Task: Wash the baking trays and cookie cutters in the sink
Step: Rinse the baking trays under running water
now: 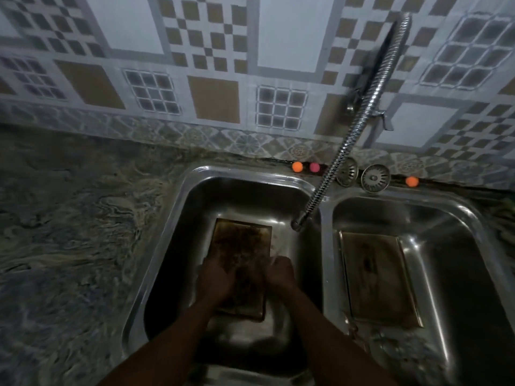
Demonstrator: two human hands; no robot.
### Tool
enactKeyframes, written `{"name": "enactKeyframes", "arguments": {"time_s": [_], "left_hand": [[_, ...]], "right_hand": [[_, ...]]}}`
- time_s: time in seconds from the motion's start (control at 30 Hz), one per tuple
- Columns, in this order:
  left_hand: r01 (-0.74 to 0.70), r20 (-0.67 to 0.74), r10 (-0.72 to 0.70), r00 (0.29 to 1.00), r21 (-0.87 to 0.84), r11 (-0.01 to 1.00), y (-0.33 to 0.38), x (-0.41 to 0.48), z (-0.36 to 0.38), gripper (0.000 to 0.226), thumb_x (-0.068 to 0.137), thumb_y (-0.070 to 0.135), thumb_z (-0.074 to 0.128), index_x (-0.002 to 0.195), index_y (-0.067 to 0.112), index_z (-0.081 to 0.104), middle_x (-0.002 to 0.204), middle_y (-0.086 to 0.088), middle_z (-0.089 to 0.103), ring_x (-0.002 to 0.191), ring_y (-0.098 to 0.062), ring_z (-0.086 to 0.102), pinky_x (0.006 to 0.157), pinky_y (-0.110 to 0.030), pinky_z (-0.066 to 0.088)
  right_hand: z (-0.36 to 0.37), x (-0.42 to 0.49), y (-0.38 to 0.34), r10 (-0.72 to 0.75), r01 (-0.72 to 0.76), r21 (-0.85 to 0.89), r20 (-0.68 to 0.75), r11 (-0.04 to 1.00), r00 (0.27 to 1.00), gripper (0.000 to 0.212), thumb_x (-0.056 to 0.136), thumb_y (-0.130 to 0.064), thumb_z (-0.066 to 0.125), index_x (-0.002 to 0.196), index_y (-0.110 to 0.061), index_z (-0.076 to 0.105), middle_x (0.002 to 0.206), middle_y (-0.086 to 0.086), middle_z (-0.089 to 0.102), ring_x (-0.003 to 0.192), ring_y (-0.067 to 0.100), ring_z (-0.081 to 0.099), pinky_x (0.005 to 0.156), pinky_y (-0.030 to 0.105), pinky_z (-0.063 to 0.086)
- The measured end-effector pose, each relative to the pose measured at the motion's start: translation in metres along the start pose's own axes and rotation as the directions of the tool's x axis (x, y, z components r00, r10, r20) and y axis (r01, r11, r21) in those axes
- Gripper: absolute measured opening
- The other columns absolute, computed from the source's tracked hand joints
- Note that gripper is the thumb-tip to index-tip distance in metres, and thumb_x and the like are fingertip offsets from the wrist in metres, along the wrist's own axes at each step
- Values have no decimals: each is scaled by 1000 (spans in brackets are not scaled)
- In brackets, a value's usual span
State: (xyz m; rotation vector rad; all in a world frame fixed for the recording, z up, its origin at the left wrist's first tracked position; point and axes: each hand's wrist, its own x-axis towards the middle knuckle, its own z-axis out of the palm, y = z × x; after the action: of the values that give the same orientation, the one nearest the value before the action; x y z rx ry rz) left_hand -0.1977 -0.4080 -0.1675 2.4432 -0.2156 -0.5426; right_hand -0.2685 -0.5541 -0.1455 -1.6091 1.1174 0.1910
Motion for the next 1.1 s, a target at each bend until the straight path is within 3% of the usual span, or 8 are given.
{"name": "enactKeyframes", "arguments": {"time_s": [0.1, 0.23, 0.33, 0.47, 0.6, 0.73, 0.83, 1.1], "left_hand": [[38, -30, -35, 999, 92, 995, -32, 25, 10, 24, 92, 38, 54, 94, 17, 66, 87, -5, 65, 78, -24, 65, 69, -32, 53], [97, -46, -99, 994, -56, 994, -36, 29, 4, 30, 100, 35, 49, 100, 13, 69, 91, -7, 68, 82, -25, 65, 72, -29, 47], [179, -46, -179, 983, -9, 984, -43, 38, 1, 21, 96, 19, 54, 106, 8, 69, 101, -11, 69, 91, -29, 67, 74, -27, 45], [194, -26, -193, 981, 60, 979, -52, 45, -1, 23, 91, 27, 59, 98, 11, 74, 94, -14, 74, 86, -31, 71, 72, -36, 58], [187, -69, -182, 981, 63, 980, -44, 42, -7, 27, 90, 19, 58, 114, 20, 70, 103, -12, 72, 94, -32, 69, 77, -33, 53], [145, -85, -146, 986, -13, 989, -38, 37, -10, 27, 94, 18, 56, 120, 21, 64, 106, -13, 70, 96, -34, 67, 75, -32, 48], [73, -101, -88, 991, -147, 986, -22, 31, -13, 25, 96, 13, 56, 120, 10, 61, 106, -12, 70, 98, -32, 66, 79, -33, 50], [-211, -249, 122, 961, -369, 905, 62, -1, -18, 16, 94, 9, 57, 107, 13, 64, 91, 1, 67, 88, -23, 65, 73, -26, 44]], "right_hand": [[16, 22, 22, -33, 26, -159, -44, 987, 998, 25, 93, -33, 58, 102, -10, 59, 98, 3, 63, 85, 18, 60, 65, 26, 44], [36, 48, 50, -40, 20, -196, -99, 980, 994, 25, 95, -25, 49, 115, -10, 54, 107, 8, 65, 95, 24, 64, 80, 40, 56], [41, 59, 58, -48, -1, -246, -194, 969, 980, 11, 96, -21, 46, 101, -17, 55, 95, 4, 66, 84, 21, 65, 71, 36, 56], [44, 67, 65, -45, -17, -283, -210, 959, 977, 10, 95, -24, 50, 95, -18, 57, 90, 1, 65, 82, 23, 66, 66, 32, 54], [38, 54, 54, -100, 55, -237, -183, 970, 978, 13, 95, -31, 51, 85, -24, 52, 78, -4, 63, 69, 15, 64, 63, 39, 58], [22, 39, 34, -197, 175, -166, -126, 971, 972, 43, 78, -48, 54, 105, -15, 50, 88, 3, 64, 78, 22, 66, 64, 38, 57], [4, 24, 23, -270, 245, -149, -185, 958, 945, 8, 94, -24, 50, 94, -17, 46, 80, 3, 64, 71, 22, 66, 64, 44, 58], [-80, -34, -13, -474, 430, -205, -463, 879, 749, 6, 93, -10, 51, 94, -15, 53, 69, -10, 55, 63, 8, 53, 60, 26, 37]]}}
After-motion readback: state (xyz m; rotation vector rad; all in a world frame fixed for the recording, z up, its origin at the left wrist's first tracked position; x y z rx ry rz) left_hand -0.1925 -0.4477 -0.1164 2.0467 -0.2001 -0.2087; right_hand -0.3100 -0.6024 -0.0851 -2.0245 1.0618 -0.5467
